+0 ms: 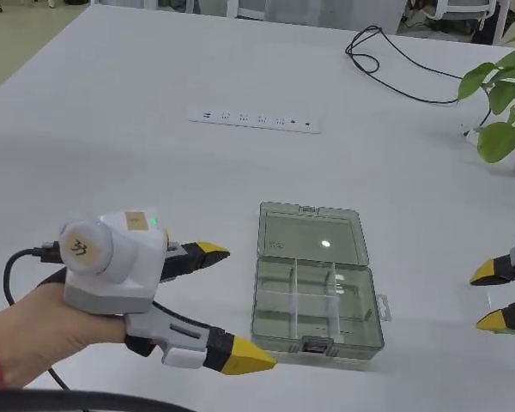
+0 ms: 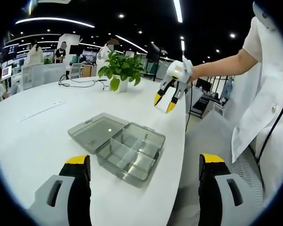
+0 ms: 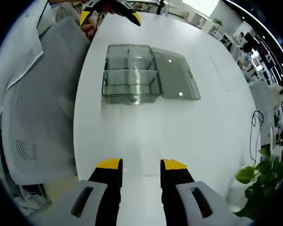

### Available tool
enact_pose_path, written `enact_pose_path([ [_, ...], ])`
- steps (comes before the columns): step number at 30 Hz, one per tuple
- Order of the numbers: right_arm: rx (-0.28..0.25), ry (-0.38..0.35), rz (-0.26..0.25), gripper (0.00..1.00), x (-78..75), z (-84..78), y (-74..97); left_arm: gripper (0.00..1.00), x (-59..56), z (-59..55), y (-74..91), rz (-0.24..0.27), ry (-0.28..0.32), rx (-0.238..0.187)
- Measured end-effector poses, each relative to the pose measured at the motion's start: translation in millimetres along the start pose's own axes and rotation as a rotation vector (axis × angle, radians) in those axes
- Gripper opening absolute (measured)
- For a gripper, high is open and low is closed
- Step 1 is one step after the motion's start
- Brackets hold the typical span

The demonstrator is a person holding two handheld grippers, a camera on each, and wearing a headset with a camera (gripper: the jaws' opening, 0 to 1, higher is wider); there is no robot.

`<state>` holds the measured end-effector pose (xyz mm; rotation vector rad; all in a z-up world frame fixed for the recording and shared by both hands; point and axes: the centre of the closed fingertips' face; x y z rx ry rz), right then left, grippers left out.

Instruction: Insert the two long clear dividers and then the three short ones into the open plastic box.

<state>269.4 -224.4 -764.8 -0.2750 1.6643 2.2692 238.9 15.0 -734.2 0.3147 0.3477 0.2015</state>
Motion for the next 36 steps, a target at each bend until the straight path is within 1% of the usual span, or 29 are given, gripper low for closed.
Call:
enact_pose_path([
  [2,-0.017,-0.001,-0.012,0.33,-2.6,10.9,5.7,0.96,-0.1,4.8,-0.8,0.003,0.008,-0.008],
  [4,-0.039,-0.003,-0.026,0.33,-5.2,21.0,10.4,0.95,-0.2,12.9,-1.9,0.007,0.018,-0.029],
  [5,-0.052,-0.005,-0.034,0.33,-6.5,28.1,14.2,0.94,0.1,18.8,-3.2,0.013,0.04,-0.05],
  [7,-0.065,-0.003,-0.046,0.33,-7.9,36.5,18.4,0.92,0.1,29.0,-6.3,0.011,0.056,-0.089],
  [8,-0.075,-0.005,-0.052,0.33,-8.7,36.3,17.2,0.91,0.3,32.2,-7.6,0.013,0.077,-0.103],
  [9,-0.085,-0.001,-0.057,0.33,-8.6,41.7,19.6,0.89,-1.0,37.0,-9.9,0.007,0.107,-0.12],
  [11,-0.096,-0.001,-0.063,0.33,-8.4,49.4,23.1,0.86,-2.5,43.9,-14.4,-0.004,0.157,-0.14],
  [13,-0.108,0.002,-0.067,0.33,-7.4,58.3,27.5,0.83,-3.9,50.6,-18.7,-0.015,0.162,-0.156],
  [15,-0.117,0.006,-0.074,0.33,-6.9,66.8,31.4,0.79,-6.4,56.4,-25.5,-0.026,0.217,-0.167],
  [16,-0.119,0.008,-0.076,0.33,-6.5,70.7,33.4,0.77,-11.4,58.1,-30.4,-0.05,0.269,-0.165],
  [17,-0.121,0.01,-0.077,0.33,-6.3,73.7,34.9,0.75,-11.8,58.1,-33.1,-0.05,0.296,-0.159],
  [18,-0.128,0.01,-0.081,0.33,-6.3,78.4,37.1,0.73,-10.7,64.7,-37.2,-0.057,0.287,-0.187],
  [19,-0.131,0.009,-0.082,0.33,-5.8,81.5,38.7,0.72,-13.4,68.8,-40.1,-0.071,0.294,-0.202],
  [20,-0.133,0.009,-0.083,0.33,-5.4,84.4,40.0,0.71,-15.5,69.8,-42.7,-0.077,0.314,-0.202],
  [21,-0.136,0.012,-0.087,0.33,-4.8,88.6,41.9,0.7,-17.5,71.9,-46.9,-0.085,0.348,-0.207],
  [22,-0.138,0.017,-0.088,0.33,-4.1,91.7,43.2,0.68,-19.1,74.4,-49.9,-0.094,0.353,-0.213],
  [23,-0.142,0.021,-0.088,0.33,-6.2,91.4,41.5,0.66,-20.7,75.7,-53.8,-0.101,0.367,-0.215],
  [25,-0.146,0.029,-0.088,0.33,-4.9,96.2,42.7,0.64,-25.2,78.5,-59.2,-0.115,0.398,-0.223],
  [26,-0.153,0.036,-0.087,0.33,-3.0,100.9,44.4,0.62,-25.2,79.1,-62.1,-0.121,0.416,-0.224],
  [27,-0.157,0.039,-0.086,0.33,-0.7,105.3,46.3,0.6,-24.2,78.0,-63.9,-0.116,0.444,-0.22],
  [28,-0.162,0.045,-0.084,0.33,1.5,109.9,47.6,0.56,-24.2,81.0,-66.4,-0.121,0.458,-0.242],
  [29,-0.165,0.048,-0.085,0.33,2.9,112.9,48.7,0.54,-25.8,82.6,-67.9,-0.133,0.475,-0.253],
  [30,-0.164,0.051,-0.086,0.33,3.9,115.3,49.2,0.5,-28.0,82.0,-69.7,-0.138,0.519,-0.253],
  [31,-0.164,0.057,-0.086,0.33,5.4,117.7,50.0,0.45,-28.4,82.8,-71.6,-0.14,0.554,-0.264],
  [33,-0.167,0.063,-0.083,0.33,8.2,123.4,51.7,0.39,-29.6,83.8,-73.5,-0.151,0.567,-0.277],
  [34,-0.171,0.062,-0.081,0.33,10.0,126.6,52.7,0.36,-29.8,82.6,-75.4,-0.152,0.594,-0.278],
  [36,-0.178,0.061,-0.079,0.33,12.3,131.4,53.5,0.34,-31.9,81.7,-78.4,-0.159,0.602,-0.277],
])
Point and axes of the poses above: the centre of the closed fingertips' face, and the gripper's own axes: y roughly backward along the fingers, x roughly to its left, z roughly out of its top, and after that the axes turned 10 degrees about -z, right-handed
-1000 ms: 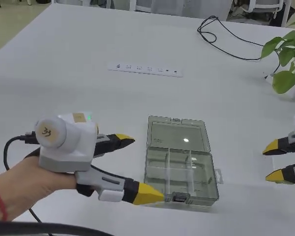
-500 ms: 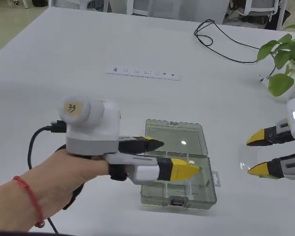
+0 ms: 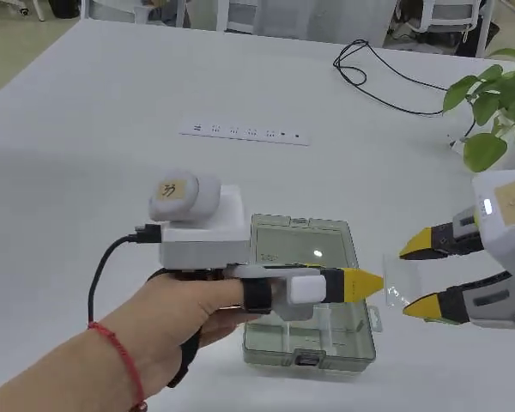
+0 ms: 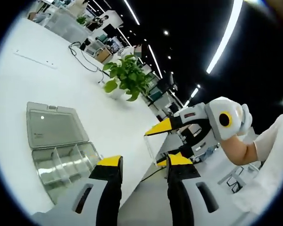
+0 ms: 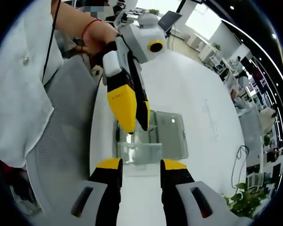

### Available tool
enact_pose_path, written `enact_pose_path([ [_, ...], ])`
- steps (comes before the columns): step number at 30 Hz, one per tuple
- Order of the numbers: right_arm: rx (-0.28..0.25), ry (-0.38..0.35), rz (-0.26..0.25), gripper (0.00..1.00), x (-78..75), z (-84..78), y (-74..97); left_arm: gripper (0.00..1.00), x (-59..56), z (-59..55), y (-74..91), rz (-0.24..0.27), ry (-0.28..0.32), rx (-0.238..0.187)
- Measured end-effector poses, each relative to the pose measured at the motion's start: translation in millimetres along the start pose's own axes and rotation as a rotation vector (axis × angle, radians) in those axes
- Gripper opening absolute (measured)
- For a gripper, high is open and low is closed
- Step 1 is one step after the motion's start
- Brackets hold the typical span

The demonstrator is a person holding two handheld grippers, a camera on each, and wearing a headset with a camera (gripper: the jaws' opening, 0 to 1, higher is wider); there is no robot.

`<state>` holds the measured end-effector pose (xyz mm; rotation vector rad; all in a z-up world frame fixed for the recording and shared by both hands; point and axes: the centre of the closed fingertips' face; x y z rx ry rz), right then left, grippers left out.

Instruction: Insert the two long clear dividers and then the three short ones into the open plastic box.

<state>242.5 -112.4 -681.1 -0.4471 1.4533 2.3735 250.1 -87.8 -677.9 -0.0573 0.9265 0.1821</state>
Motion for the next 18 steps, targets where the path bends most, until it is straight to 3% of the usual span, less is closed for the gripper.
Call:
enact_pose_path([
  [8,-0.018,0.015,0.013,0.33,8.5,14.9,0.7,0.23,-7.4,-13.0,-10.9,-0.029,0.064,0.023],
  [13,-0.022,0.017,0.016,0.33,10.6,18.5,1.3,0.13,-6.8,-14.3,-12.3,-0.032,0.089,0.011],
  [18,-0.017,0.022,0.017,0.33,12.2,18.6,0.9,0.1,-8.9,-16.3,-13.6,-0.042,0.094,0.019],
])
Point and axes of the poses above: the centre of the closed fingertips' face, and the gripper's own axes: y roughly backward along the fingers, x roughly to its left, z roughly out of its top, and after that the axes turned 10 degrees about -z, right-handed
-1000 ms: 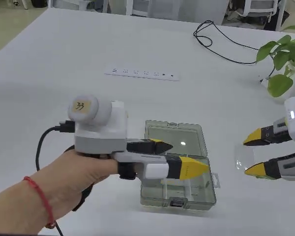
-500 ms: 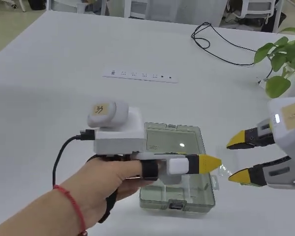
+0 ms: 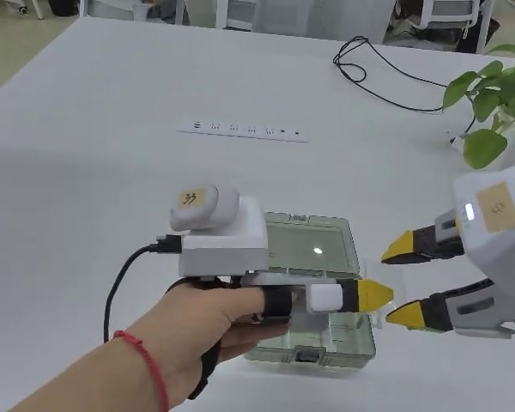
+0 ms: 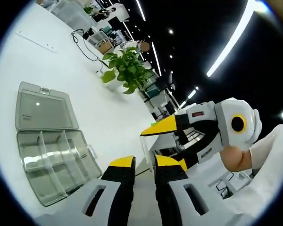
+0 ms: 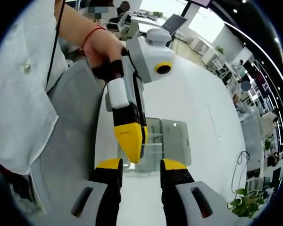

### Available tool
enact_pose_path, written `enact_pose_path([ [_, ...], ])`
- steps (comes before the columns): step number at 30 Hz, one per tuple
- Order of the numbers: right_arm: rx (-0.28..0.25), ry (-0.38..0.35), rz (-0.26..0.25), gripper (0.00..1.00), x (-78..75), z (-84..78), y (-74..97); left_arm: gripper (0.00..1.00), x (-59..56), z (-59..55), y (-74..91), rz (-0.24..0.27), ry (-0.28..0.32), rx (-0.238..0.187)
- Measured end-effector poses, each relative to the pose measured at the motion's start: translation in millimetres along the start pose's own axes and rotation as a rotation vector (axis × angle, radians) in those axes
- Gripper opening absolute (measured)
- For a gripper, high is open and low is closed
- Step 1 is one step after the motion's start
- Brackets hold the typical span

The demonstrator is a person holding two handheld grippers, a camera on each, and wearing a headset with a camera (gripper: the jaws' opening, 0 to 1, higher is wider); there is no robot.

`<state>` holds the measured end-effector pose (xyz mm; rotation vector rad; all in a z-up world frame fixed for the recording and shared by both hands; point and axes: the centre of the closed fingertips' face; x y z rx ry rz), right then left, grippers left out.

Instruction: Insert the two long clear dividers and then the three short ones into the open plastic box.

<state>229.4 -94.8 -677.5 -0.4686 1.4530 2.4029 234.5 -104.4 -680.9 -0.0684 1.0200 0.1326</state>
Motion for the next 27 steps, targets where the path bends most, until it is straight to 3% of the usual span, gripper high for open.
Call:
enact_pose_path([
  [8,0.012,0.016,0.001,0.33,1.5,-1.0,-2.0,0.0,-2.8,-2.6,-2.3,-0.014,-0.003,0.009],
  [25,0.006,0.029,-0.008,0.33,2.4,-0.5,-4.0,0.0,0.3,-2.8,-0.4,0.01,0.014,-0.005],
  [27,0.004,0.027,-0.009,0.35,1.5,0.0,-3.7,0.0,1.2,-0.9,0.2,0.008,-0.01,-0.009],
])
Point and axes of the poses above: the centre of the closed fingertips' face, and the gripper's own axes: y roughly backward along the fingers, x roughly to its left, z roughly out of its top, and after that the axes turned 10 degrees about -z, right-handed
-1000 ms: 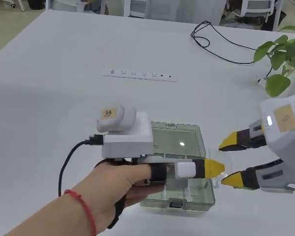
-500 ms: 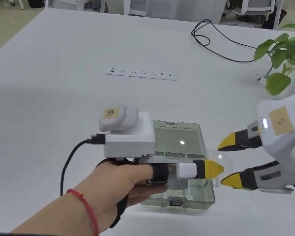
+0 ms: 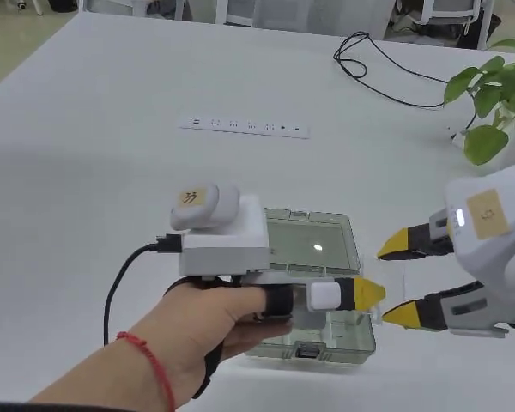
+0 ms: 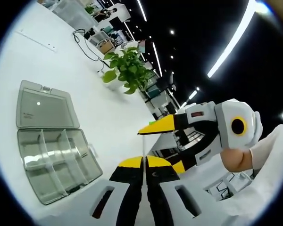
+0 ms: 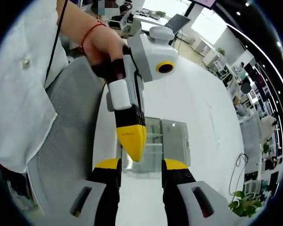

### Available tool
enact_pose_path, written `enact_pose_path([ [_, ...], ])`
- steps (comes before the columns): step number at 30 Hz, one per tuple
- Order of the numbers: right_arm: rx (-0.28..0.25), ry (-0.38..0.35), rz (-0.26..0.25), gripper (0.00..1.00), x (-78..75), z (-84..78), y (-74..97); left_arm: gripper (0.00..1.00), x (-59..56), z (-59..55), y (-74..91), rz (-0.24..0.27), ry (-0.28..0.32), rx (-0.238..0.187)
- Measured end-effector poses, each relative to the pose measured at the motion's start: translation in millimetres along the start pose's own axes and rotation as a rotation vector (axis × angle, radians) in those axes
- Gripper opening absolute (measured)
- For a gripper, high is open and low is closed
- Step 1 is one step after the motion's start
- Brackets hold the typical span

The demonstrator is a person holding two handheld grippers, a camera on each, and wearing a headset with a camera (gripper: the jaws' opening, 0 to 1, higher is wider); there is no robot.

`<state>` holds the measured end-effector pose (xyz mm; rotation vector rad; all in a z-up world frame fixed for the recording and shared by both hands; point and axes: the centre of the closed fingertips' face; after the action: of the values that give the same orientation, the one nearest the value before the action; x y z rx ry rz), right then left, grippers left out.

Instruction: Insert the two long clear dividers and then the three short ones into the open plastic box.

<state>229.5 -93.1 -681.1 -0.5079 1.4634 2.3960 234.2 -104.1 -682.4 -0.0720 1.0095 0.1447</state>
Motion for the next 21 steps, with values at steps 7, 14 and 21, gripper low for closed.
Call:
enact_pose_path([
  [7,-0.06,-0.092,0.029,0.35,-11.2,6.5,12.6,0.0,1.4,0.3,6.3,0.013,-0.143,0.05],
  [14,-0.153,-0.274,0.155,0.26,-27.5,11.3,30.1,0.0,-7.5,-4.6,11.2,-0.014,-0.364,0.141],
  [21,-0.145,-0.281,0.31,0.13,-16.6,12.2,39.1,0.0,-23.0,-14.5,13.9,-0.085,-0.584,0.236],
])
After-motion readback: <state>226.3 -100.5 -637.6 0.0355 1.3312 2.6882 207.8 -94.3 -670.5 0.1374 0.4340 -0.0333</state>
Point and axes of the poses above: the centre of the closed fingertips' face, and the gripper's own axes: y roughly backward along the fingers, x roughly to its left, z roughly out of its top, and after that the axes turned 10 degrees about -z, right-handed
